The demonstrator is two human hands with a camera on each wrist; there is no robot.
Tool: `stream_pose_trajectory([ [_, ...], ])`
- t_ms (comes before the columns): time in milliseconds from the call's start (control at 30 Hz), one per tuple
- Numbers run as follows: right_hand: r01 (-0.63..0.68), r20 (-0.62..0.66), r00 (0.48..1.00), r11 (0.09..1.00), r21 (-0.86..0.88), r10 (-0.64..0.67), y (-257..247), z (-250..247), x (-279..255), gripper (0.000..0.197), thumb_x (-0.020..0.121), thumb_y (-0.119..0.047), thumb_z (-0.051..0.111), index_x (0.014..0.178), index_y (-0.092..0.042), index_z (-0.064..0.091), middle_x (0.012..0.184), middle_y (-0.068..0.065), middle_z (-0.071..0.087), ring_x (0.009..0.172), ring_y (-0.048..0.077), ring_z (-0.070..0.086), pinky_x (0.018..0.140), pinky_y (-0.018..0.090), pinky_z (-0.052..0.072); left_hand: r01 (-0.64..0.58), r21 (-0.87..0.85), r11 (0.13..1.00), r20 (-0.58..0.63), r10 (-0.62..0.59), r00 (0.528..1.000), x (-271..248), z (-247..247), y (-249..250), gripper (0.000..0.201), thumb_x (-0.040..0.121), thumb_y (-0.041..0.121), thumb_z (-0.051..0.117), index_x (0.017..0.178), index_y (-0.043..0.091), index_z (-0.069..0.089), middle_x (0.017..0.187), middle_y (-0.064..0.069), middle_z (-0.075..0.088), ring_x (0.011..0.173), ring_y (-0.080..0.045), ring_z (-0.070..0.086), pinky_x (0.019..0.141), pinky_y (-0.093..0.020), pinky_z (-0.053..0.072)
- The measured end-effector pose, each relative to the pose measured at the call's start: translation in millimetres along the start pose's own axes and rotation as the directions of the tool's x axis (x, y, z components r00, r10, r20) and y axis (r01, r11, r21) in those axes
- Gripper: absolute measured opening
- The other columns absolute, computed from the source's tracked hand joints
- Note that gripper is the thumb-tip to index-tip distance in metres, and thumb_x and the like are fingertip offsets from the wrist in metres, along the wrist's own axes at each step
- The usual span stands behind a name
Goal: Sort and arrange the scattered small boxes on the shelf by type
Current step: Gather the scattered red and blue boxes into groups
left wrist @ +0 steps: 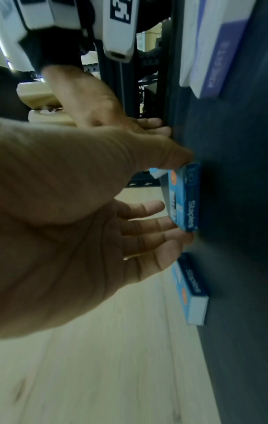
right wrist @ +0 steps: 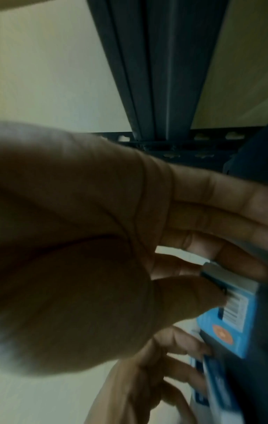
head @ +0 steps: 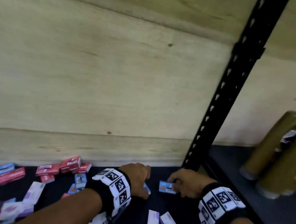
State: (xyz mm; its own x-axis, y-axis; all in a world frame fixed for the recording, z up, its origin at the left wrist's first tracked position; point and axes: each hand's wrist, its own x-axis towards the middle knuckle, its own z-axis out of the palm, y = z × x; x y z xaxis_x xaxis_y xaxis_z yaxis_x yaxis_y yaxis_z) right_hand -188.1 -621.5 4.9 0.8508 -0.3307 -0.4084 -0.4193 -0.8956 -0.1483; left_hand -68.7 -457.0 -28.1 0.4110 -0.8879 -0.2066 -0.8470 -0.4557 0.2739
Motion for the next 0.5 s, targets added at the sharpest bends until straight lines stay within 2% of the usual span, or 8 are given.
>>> stream_pose_trajectory([
  [100,0.068,-0.003,0.998,0.997,-0.03,-0.068,-2,3,3,0.029,0.099,-0.02,0.05,0.121,-0.024,0.068,0.094,-0.01,0.062,0.079,0.005,0.053,0.074,0.017,0.04,0.046,0.026,0.999,-0.015,-0.046,0.999,11,5,-2,0.054,0.077,0.05,0.072,0.115,0.016,0.055,0.119,-0.006,0.054,0.106,-0.025,0.055,0.085,-0.033,0.05],
  [233,0.082,0.017,0.997,0.997,-0.011,-0.082,-3,12,12,0.03,0.098,-0.023,0.052,0.122,-0.026,0.069,0.117,-0.008,0.068,0.105,0.011,0.061,0.095,0.025,0.047,0.102,0.089,0.991,-0.025,-0.1,0.995,12,8,-3,0.06,0.082,0.062,0.06,0.119,0.015,0.054,0.121,-0.006,0.051,0.109,-0.027,0.054,0.086,-0.035,0.047],
  [367,0.06,0.009,0.998,0.997,-0.053,-0.06,-5,14,17,0.026,0.096,-0.027,0.054,0.118,-0.028,0.069,0.118,-0.007,0.068,0.105,0.011,0.062,0.094,0.027,0.048,0.119,0.133,0.984,-0.081,-0.109,0.991,-2,5,-10,0.06,0.084,0.07,0.048,0.118,0.021,0.054,0.124,-0.003,0.054,0.11,-0.025,0.055,0.082,-0.032,0.043],
  [500,0.026,0.026,0.999,0.992,-0.126,-0.023,-14,10,12,0.029,0.095,-0.032,0.055,0.122,-0.028,0.066,0.122,-0.007,0.066,0.109,0.014,0.062,0.096,0.03,0.048,0.115,0.163,0.98,-0.093,-0.101,0.991,-36,-11,-30,0.055,0.087,0.066,0.049,0.119,0.022,0.054,0.125,-0.002,0.053,0.11,-0.024,0.055,0.084,-0.032,0.041],
])
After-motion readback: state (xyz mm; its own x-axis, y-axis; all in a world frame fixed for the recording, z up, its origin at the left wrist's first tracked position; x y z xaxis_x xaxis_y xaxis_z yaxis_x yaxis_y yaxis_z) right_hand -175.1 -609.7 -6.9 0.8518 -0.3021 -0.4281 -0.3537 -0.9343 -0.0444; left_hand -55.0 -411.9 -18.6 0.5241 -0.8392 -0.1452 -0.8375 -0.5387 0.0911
